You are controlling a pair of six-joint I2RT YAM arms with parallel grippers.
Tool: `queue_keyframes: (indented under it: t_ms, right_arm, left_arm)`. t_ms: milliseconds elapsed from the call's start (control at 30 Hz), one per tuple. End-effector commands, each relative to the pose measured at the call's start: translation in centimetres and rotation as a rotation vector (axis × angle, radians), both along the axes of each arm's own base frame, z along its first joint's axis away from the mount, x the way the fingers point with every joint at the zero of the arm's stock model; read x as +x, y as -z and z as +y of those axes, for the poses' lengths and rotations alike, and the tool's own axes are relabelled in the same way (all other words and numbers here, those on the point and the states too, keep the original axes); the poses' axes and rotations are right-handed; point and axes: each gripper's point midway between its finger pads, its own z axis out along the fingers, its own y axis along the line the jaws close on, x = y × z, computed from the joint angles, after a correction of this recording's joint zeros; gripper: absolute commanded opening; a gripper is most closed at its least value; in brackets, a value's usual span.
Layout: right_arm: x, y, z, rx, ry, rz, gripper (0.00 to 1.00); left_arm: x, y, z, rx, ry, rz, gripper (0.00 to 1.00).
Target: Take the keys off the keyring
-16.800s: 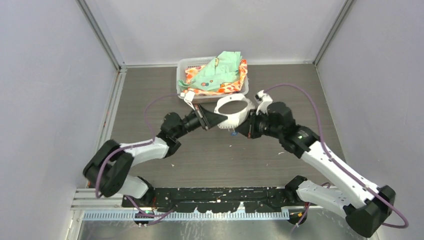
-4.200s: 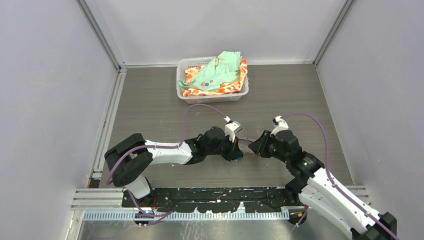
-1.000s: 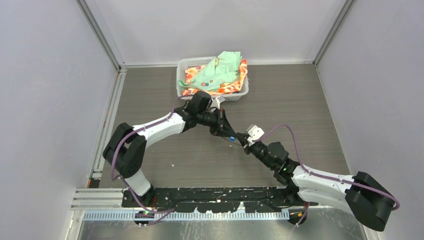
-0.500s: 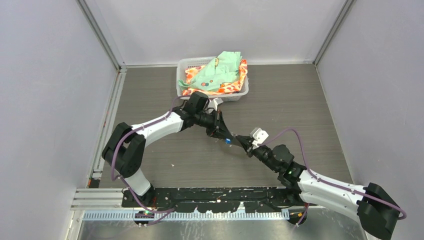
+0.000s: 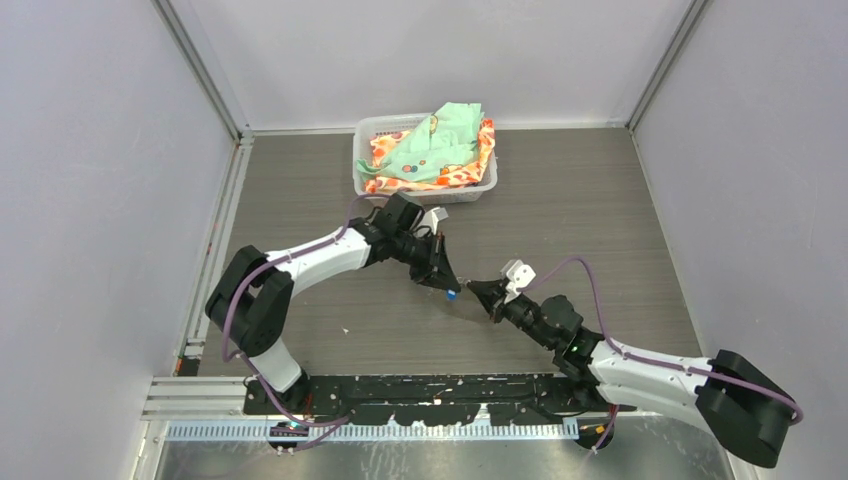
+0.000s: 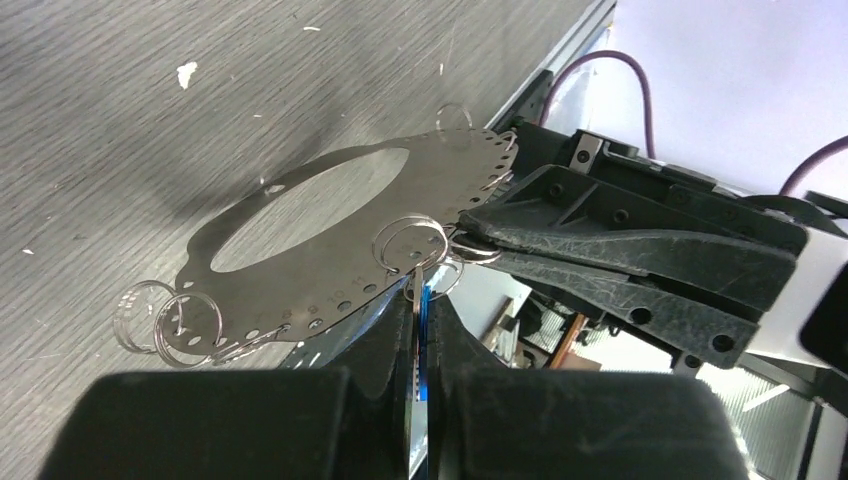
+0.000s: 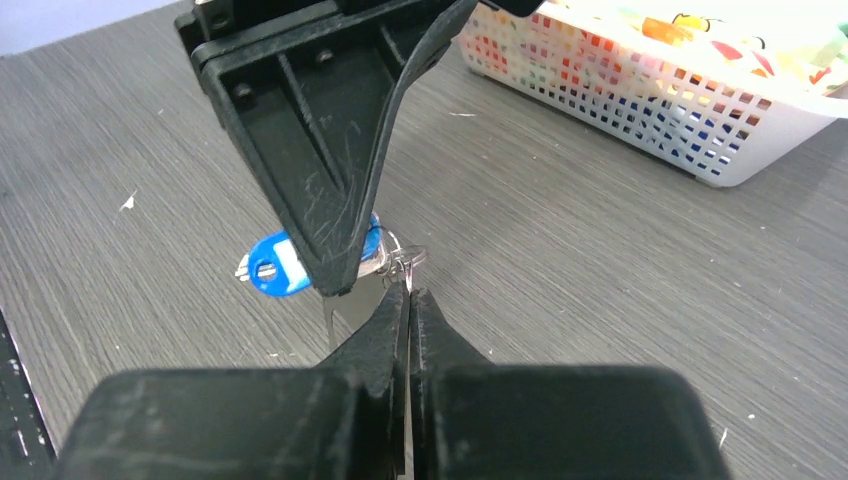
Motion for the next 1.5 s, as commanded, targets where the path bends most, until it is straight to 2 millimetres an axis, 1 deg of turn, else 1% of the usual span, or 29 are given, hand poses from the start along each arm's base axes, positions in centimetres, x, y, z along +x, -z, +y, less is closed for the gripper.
queue_keyframes:
  t_ms: [0, 67, 167, 233, 367, 467, 600, 667, 733, 800, 900, 967, 1033, 1100, 1200, 1233, 1300, 1367, 1400, 1467]
  right_arm:
    - [1.1, -5.1, -0.3, 0.210, 0.064, -0.095, 0.01]
    - [1.2, -5.7, 0.0, 0.218, 0.060, -0.108, 0.00]
    - [1.1, -6.9, 0.3, 0.242, 0.046, -0.134, 0.00]
    - [1.0, -7.7, 0.4, 0.253, 0.033, -0.148, 0.01]
    - [0.5, -10.0, 0.5, 0.279, 0.011, -0.185, 0.01]
    - [0.2, -11.2, 0.0, 0.298, 0.015, -0.214, 0.01]
    - [-0.2, -12.1, 0.1, 0.308, -0.009, -0.231, 0.01]
    - [-0.3, -11.7, 0.3, 0.320, -0.020, -0.204, 0.01]
    - [-0.3, -10.4, 0.3, 0.329, -0.014, -0.146, 0.02]
    - [-0.3, -8.8, 0.1, 0.335, 0.002, -0.074, 0.07]
    - [-0.5, -7.1, -0.4, 0.315, 0.023, 0.028, 0.08]
    - [-0.8, -6.6, -1.0, 0.315, 0.037, 0.062, 0.08]
    - [-1.3, -6.8, -1.8, 0.329, 0.052, 0.081, 0.09]
    - [-1.6, -6.6, -2.4, 0.311, 0.070, 0.115, 0.10]
    - [-1.9, -6.0, -3.2, 0.269, 0.098, 0.168, 0.13]
    - [-1.9, -6.3, -3.4, 0.274, 0.107, 0.174, 0.15]
    - [-1.8, -6.2, -3.8, 0.260, 0.136, 0.210, 0.20]
    - [-1.5, -6.5, -4.3, 0.282, 0.192, 0.273, 0.31]
    - [-1.3, -6.3, -4.7, 0.290, 0.238, 0.326, 0.35]
    - [-1.2, -5.7, -4.8, 0.277, 0.287, 0.423, 0.38]
  left_arm:
    - [0.2, 3.8, 1.9, 0.167, -0.036, -0.036, 0.00]
    - [0.1, 4.3, 1.9, 0.184, -0.035, -0.034, 0.01]
    - [0.3, 4.4, 1.8, 0.195, -0.051, -0.035, 0.00]
    - [0.5, 4.4, 1.6, 0.184, -0.060, -0.024, 0.01]
    - [0.6, 4.0, 1.0, 0.144, -0.081, 0.011, 0.01]
    - [0.7, 3.8, 0.9, 0.131, -0.094, 0.019, 0.00]
    - [0.7, 3.6, 0.7, 0.114, -0.112, 0.029, 0.01]
    - [1.1, 3.2, 0.9, 0.122, -0.116, -0.016, 0.00]
    - [1.1, 3.2, 1.5, 0.166, -0.100, -0.067, 0.01]
    - [0.5, 3.2, 1.4, 0.169, -0.058, -0.085, 0.01]
    - [-0.9, 3.5, 1.0, 0.189, 0.005, -0.148, 0.01]
    - [-1.7, 3.7, 0.5, 0.201, 0.037, -0.184, 0.01]
    - [-2.1, 4.0, 0.2, 0.200, 0.044, -0.178, 0.01]
    - [-2.3, 4.4, 0.2, 0.204, 0.044, -0.176, 0.01]
    - [-2.1, 4.2, 0.1, 0.202, 0.039, -0.187, 0.01]
    - [-2.1, 4.2, 0.0, 0.200, 0.040, -0.190, 0.01]
    - [-2.1, 4.0, -0.2, 0.192, 0.042, -0.200, 0.01]
    - [-2.1, 3.9, -0.2, 0.190, 0.046, -0.204, 0.01]
    - [-2.1, 3.9, -0.1, 0.192, 0.046, -0.208, 0.01]
    - [-2.2, 3.9, 0.1, 0.192, 0.052, -0.225, 0.01]
